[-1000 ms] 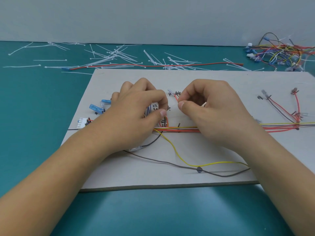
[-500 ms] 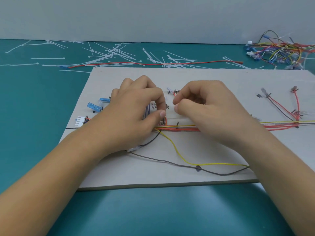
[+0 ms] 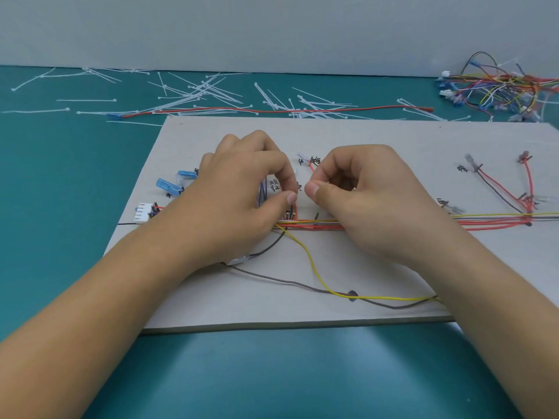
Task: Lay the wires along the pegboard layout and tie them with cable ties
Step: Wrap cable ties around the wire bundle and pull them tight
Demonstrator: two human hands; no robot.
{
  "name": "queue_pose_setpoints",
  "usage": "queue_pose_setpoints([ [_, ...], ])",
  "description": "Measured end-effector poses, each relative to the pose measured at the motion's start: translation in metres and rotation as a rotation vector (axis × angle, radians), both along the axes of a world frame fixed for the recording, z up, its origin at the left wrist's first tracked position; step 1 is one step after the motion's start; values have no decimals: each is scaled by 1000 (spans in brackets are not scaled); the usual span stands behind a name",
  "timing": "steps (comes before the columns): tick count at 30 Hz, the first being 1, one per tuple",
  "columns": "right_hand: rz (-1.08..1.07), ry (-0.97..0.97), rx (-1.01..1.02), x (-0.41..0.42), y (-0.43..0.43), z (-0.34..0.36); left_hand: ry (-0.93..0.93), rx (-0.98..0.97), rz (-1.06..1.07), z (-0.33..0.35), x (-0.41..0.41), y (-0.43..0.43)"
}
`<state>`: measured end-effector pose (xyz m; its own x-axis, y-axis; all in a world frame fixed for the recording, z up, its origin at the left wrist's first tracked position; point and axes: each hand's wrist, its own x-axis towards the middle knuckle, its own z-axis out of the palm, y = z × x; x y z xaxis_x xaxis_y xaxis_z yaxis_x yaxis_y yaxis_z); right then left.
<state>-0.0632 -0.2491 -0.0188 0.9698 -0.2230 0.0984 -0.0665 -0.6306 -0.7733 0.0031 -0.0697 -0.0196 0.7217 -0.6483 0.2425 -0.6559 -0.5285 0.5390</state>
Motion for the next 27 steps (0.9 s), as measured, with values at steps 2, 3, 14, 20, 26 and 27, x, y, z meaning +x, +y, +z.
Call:
queue_pose_setpoints([
  [2,-18,-14,-14,0,0,1,6,10,9,1,0,0],
  [3,-33,-34,-22,-1,0,1,12,11,14,1,0,1],
  [14,-113,5,-21,-3,-15,9,23,35,22,4,0,0],
  [20,-107,15,-25,-5,-14,11,4,42,25,4,0,0],
  [26,-109,-10,45,-5,-12,11,-14,51,16,3,1,-1],
  [27,-110,-16,54,-5,-11,10,-19,48,15,3,1,-1],
])
